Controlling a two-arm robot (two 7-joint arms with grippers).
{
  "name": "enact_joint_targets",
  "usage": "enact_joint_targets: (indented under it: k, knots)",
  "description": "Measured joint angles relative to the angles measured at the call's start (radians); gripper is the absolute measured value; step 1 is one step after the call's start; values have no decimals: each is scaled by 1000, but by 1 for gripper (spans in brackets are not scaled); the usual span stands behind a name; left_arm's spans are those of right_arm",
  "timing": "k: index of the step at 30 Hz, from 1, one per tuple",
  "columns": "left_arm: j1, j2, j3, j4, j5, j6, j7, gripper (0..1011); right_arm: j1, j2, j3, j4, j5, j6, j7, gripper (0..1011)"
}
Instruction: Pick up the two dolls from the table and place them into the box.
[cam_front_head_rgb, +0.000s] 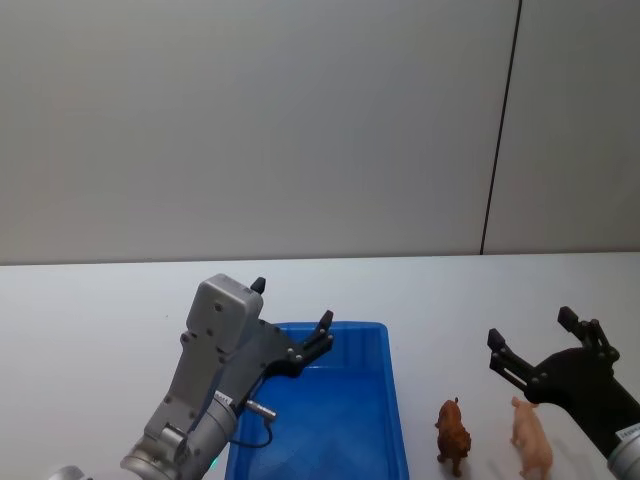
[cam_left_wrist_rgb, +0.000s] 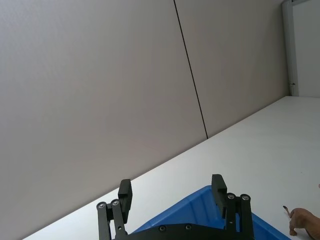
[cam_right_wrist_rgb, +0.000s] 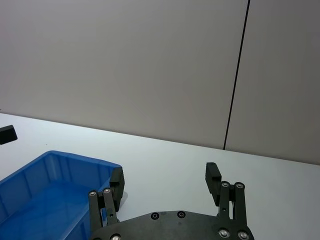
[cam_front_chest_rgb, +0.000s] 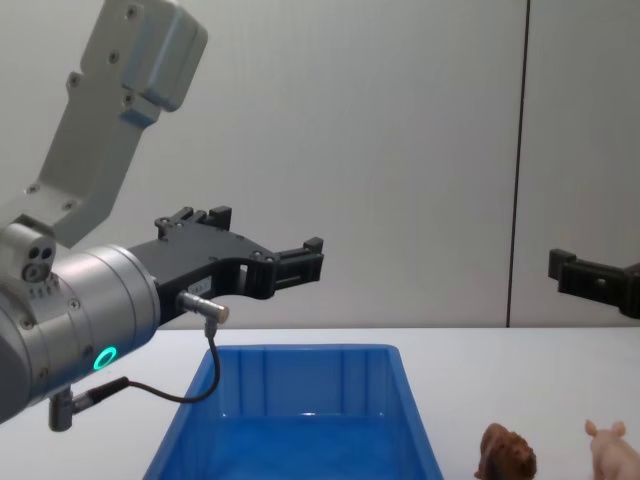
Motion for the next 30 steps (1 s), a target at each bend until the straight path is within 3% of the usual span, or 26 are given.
enact_joint_targets:
  k: [21,30]
  knots:
    - [0,0,0,0,0,0,0,1003,0,0,1,1,-1,0,1,1001]
    - [0,0,0,0,0,0,0,1003,3,15,7,3,-20,16,34,1001]
